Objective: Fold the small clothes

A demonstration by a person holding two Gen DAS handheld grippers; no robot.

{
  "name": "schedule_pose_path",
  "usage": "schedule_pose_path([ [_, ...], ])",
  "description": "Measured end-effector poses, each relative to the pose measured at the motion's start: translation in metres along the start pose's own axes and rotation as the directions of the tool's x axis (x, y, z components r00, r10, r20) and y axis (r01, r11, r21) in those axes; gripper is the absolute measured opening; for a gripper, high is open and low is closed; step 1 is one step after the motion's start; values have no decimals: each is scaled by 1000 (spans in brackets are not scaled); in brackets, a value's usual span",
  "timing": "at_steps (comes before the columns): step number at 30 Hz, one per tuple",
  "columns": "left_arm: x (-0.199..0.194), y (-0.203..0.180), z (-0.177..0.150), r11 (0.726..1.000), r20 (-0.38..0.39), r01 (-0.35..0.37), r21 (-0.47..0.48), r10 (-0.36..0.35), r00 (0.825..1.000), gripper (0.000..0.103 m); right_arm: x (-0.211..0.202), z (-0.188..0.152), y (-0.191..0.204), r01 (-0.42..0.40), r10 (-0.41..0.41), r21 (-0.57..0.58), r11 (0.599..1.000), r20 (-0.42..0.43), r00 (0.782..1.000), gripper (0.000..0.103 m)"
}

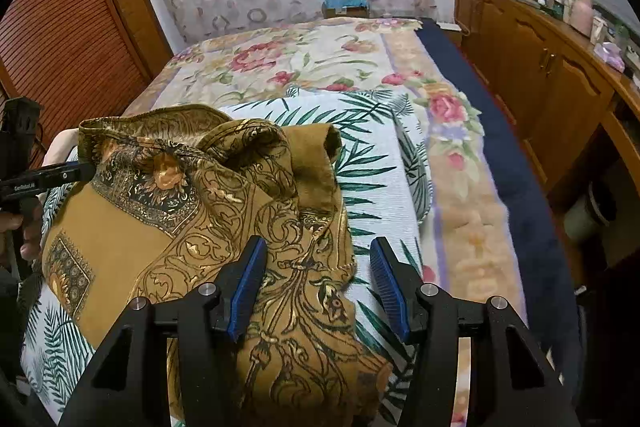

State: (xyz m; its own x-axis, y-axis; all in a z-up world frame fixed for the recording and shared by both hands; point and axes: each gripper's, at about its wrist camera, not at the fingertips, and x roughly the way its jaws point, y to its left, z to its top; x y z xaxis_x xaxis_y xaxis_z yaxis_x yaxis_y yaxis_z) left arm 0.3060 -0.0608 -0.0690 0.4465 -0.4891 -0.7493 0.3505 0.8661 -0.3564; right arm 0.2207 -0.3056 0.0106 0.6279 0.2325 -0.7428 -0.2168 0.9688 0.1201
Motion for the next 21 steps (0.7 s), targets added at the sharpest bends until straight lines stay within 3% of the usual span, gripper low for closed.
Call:
schedule_pose_path([
  [5, 3, -5, 0, 999, 13, -15, 28, 14, 1000, 67, 9, 8, -3, -28, 27, -22, 999, -24, 999, 56],
  [9, 4, -8, 1, 999, 4, 6, 41, -6, 1000, 54, 6, 11, 0, -46, 45, -55, 997, -29, 999, 56],
  [12, 5, -9, 2, 999, 5, 7, 31, -7, 1000, 53, 8, 10, 2, -58, 56, -89, 994, -30, 998, 47],
  [15, 6, -11, 2, 999, 2, 13, 31, -13, 1000, 45, 11, 12, -3, -58, 55, -92, 994, -31, 998, 35],
  [17, 6, -14, 1, 999, -1, 21, 39, -21, 1000, 35, 11, 10, -5, -78, 76, -91, 993, -20, 997, 26],
  [19, 6, -17, 1, 999, -10, 42, 35, -41, 999, 17, 8, 7, -9, -100, 100, -78, 992, -2, 995, 17],
  [21, -1, -22, -1, 998, 13, 39, 48, -40, 999, 11, 1, 4, -10, -112, 114, -72, 991, 25, 993, 14],
])
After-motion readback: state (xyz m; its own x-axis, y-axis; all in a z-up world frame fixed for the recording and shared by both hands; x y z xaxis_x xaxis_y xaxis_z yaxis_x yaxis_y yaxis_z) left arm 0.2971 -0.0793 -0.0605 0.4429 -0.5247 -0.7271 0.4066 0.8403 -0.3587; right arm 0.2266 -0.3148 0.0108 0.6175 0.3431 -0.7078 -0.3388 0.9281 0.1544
